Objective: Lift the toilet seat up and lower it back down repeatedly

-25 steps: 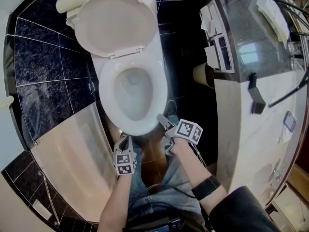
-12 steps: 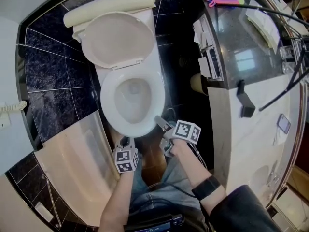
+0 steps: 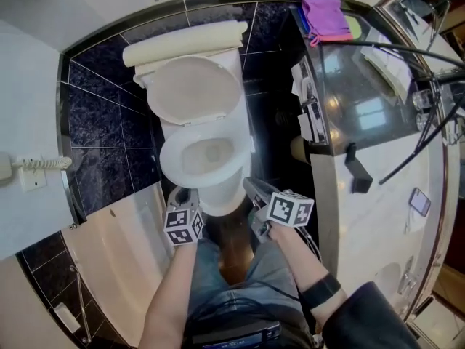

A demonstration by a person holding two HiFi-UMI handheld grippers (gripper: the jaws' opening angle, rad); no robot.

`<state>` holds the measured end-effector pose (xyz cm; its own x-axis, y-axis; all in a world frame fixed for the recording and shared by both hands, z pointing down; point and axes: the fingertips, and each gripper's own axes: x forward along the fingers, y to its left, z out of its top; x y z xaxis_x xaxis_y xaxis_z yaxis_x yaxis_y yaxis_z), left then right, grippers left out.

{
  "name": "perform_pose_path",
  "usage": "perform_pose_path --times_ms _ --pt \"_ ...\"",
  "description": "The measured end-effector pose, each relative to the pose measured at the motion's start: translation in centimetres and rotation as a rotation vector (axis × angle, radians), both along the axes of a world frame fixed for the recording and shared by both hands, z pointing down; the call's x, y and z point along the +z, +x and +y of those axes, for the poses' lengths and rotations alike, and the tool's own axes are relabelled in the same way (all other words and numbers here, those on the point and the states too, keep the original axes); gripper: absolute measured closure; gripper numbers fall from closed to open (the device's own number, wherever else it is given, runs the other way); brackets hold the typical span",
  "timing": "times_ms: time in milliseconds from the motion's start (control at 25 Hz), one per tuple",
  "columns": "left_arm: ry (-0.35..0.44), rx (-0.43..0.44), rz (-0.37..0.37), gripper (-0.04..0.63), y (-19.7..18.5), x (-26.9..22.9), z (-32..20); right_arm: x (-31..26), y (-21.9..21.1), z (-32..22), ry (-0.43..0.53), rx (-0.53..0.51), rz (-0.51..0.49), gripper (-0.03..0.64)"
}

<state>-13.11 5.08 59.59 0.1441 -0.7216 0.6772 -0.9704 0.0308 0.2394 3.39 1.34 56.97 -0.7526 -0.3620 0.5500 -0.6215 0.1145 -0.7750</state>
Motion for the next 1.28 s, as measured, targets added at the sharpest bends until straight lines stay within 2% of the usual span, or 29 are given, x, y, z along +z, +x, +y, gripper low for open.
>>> perform_pose_path --times_ms 120,320,720,960,1280 --pt "0.035 -0.014 -0.026 0.595 -1.5 -2.2 -4.1 -2.8 0.8 -1.9 0.117 -0.050 0.074 0.600" --pt "0.081 0.001 -0.093 0.595 -3.8 -4.6 -10.7 -6.1 1.7 -4.7 0.238 -0.102 0.107 0.600" --pt "0.113 0.002 -0.201 0.595 -7.4 -5.6 -20.1 -7.2 3.5 -7.6 0.300 -0.162 0.142 0.600" --pt "0.081 -0.030 -0.219 0.595 -8.7 -4.7 -21.5 -7.3 4.7 -8.5 0.303 -0.156 0.142 0.600" --pt "0.086 0.006 -0.243 0.595 -7.9 -6.7 -19.2 -8.0 4.2 -9.4 0.326 -0.167 0.143 0.600"
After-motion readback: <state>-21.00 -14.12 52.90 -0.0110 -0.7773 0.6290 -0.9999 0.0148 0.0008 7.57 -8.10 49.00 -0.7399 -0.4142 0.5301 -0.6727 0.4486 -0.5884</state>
